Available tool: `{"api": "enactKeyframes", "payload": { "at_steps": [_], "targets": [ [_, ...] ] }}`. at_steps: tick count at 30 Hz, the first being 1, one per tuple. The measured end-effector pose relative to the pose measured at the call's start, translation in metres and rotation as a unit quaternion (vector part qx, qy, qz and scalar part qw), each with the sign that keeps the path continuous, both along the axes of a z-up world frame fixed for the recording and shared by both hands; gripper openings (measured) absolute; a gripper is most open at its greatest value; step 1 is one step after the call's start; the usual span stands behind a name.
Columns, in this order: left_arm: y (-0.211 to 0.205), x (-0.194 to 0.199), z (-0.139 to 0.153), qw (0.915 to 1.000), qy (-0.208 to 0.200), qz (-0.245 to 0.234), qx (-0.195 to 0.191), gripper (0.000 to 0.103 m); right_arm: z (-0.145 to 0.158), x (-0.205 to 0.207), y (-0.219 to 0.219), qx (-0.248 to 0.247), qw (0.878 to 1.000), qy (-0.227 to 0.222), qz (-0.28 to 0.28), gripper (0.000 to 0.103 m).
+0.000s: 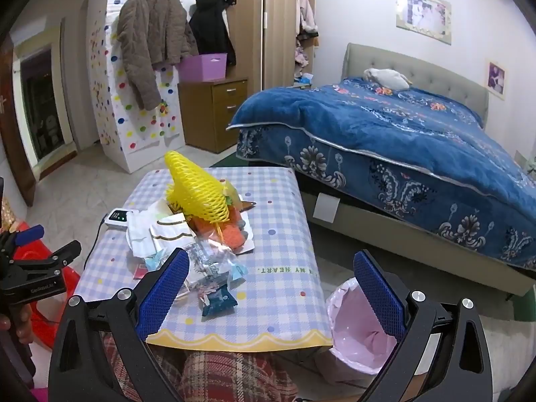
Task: Collect trash
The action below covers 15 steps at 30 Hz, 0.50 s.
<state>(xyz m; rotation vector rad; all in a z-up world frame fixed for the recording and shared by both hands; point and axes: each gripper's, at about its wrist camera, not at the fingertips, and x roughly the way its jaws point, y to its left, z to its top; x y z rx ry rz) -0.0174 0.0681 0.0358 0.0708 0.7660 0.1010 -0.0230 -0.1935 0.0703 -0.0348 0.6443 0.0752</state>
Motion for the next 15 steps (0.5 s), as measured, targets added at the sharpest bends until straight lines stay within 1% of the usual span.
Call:
{"api": "enactKeyframes", "payload": {
  "at_steps": [15],
  "targets": [
    [-0.0002, 0.0, -0.0001, 1.0, 0.001, 0.0, 0.0, 0.096, 0.0002, 0.0002, 0.0017, 0.0, 1.0, 0.0, 0.001, 0.098]
  ]
}}
